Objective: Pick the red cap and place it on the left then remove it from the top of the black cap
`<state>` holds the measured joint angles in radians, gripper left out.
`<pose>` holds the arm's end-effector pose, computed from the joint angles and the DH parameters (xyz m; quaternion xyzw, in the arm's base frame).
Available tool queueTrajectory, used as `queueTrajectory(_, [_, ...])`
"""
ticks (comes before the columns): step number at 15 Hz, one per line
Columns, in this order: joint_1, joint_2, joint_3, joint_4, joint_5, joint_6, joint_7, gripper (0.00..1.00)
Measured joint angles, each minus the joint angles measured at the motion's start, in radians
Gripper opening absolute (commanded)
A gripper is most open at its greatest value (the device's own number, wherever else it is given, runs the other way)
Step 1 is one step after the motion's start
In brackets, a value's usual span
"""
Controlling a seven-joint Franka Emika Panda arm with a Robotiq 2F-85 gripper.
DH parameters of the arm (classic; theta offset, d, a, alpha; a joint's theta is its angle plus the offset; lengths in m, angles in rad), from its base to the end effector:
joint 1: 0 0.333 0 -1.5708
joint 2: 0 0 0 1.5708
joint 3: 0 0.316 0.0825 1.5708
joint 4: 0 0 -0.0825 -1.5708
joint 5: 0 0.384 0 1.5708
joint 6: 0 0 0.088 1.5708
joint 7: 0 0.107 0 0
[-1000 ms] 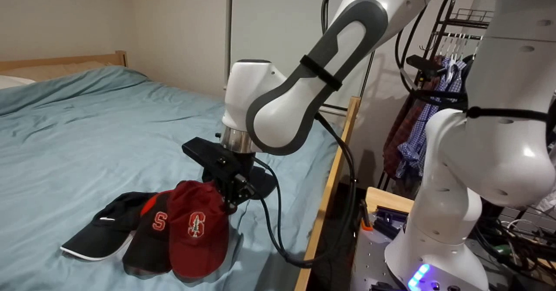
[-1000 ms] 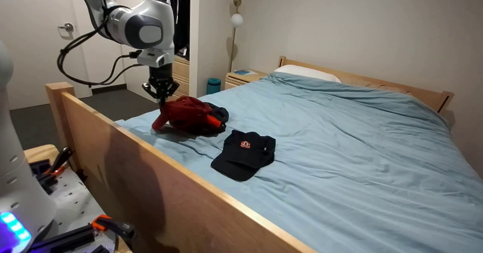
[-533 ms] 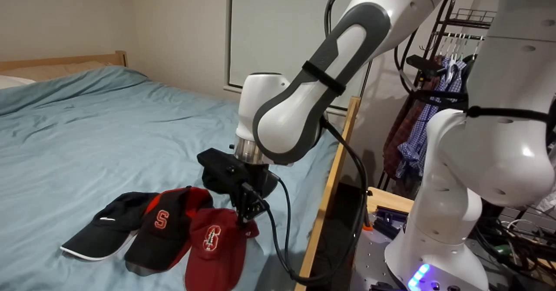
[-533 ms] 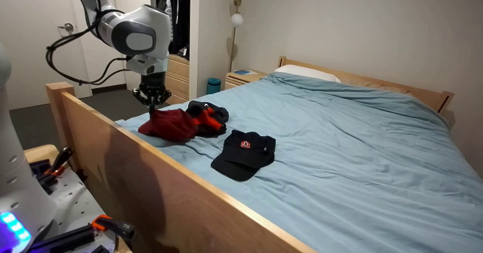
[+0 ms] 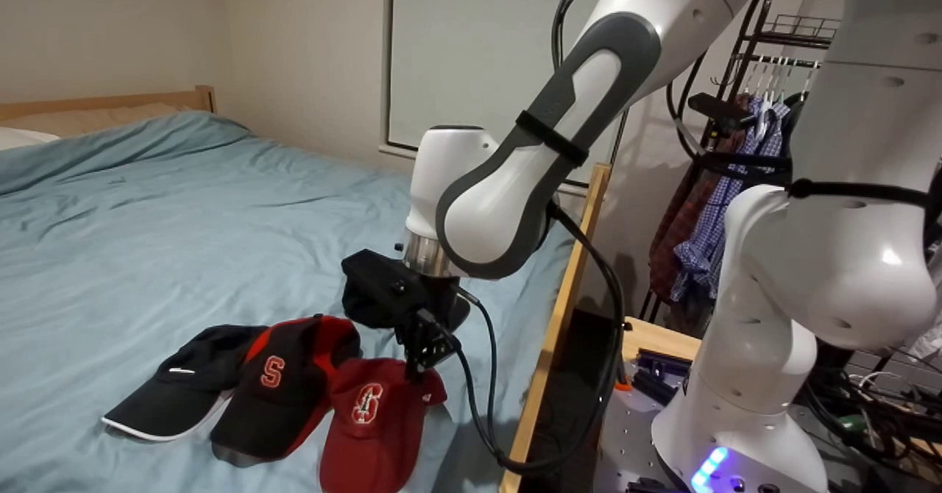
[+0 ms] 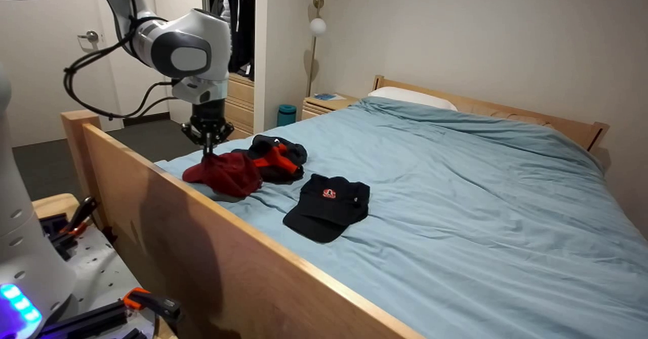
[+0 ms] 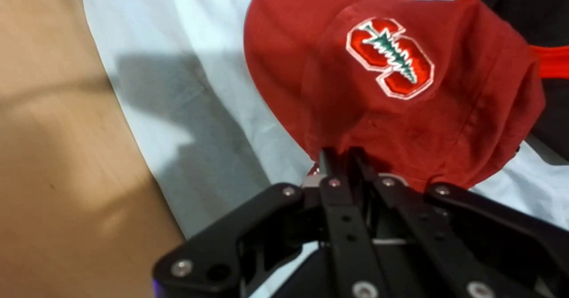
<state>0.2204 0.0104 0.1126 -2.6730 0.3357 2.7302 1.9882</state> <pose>0.4016 0.1258 0.2365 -0.5553 0.8283 0.0559 0.0494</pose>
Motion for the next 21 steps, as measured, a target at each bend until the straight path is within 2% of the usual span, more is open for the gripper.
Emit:
queueTrajectory(6, [-0.001, -0.002, 0.008, 0.056, 0.033, 0.0, -0.246, 0.8])
queueTrajectory(9, [-0.017, -0.016, 0.002, 0.103, -0.036, -0.066, -0.355, 1.0])
queueTrajectory(14, [-0.099, -0.023, -0.057, 0.266, -0.15, -0.333, -0.634, 1.0])
queueTrajectory(18, [-0.167, 0.006, -0.113, 0.472, -0.198, -0.555, -0.899, 1.0])
queueTrajectory(21, [-0.192, 0.077, -0.134, 0.639, -0.203, -0.659, -1.083, 1.0])
